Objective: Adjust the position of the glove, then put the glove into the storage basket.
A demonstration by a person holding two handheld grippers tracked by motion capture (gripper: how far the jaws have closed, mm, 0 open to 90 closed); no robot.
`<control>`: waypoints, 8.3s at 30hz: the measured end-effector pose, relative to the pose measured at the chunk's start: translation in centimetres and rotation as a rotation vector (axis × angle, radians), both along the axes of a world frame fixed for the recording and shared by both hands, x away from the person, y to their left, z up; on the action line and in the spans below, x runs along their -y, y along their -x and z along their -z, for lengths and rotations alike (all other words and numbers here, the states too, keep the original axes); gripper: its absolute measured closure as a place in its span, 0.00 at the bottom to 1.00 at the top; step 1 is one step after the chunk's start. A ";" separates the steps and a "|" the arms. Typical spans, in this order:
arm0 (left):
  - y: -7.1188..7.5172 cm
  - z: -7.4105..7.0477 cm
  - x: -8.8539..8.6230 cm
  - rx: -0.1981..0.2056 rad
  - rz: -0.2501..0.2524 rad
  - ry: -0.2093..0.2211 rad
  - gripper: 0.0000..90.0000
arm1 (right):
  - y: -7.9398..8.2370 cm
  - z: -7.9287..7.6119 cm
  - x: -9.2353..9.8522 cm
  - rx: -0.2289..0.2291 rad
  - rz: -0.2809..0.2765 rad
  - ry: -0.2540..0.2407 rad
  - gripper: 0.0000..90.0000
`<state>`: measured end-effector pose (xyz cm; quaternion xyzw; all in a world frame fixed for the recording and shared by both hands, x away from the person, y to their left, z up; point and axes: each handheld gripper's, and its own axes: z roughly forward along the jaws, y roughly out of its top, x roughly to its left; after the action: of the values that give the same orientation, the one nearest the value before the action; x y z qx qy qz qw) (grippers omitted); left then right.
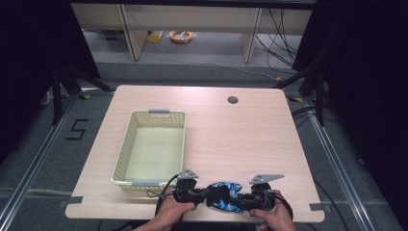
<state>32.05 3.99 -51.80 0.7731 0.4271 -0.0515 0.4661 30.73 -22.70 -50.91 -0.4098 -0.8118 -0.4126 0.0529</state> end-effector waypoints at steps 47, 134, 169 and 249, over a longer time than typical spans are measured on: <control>1.5 -9.1 -5.3 0.160 -0.030 0.069 0.93 | 0.9 -9.4 -4.4 0.145 -0.065 -0.075 0.84; -3.7 -9.1 -22.2 0.046 -0.275 -0.144 0.67 | -10.0 -5.5 -23.7 -0.108 -0.142 0.069 0.83; -3.0 -10.2 -20.7 0.072 -0.248 -0.107 0.57 | -9.3 -9.0 -22.5 0.096 -0.161 0.155 0.61; 6.7 -5.3 -10.1 0.325 0.134 -0.135 0.17 | 1.0 -5.0 -3.4 0.250 0.087 -0.011 0.24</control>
<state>25.31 14.04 -46.53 0.8275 0.2962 0.0722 0.4715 29.71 -19.31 -45.90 -0.3898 -0.7913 -0.4667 -0.0642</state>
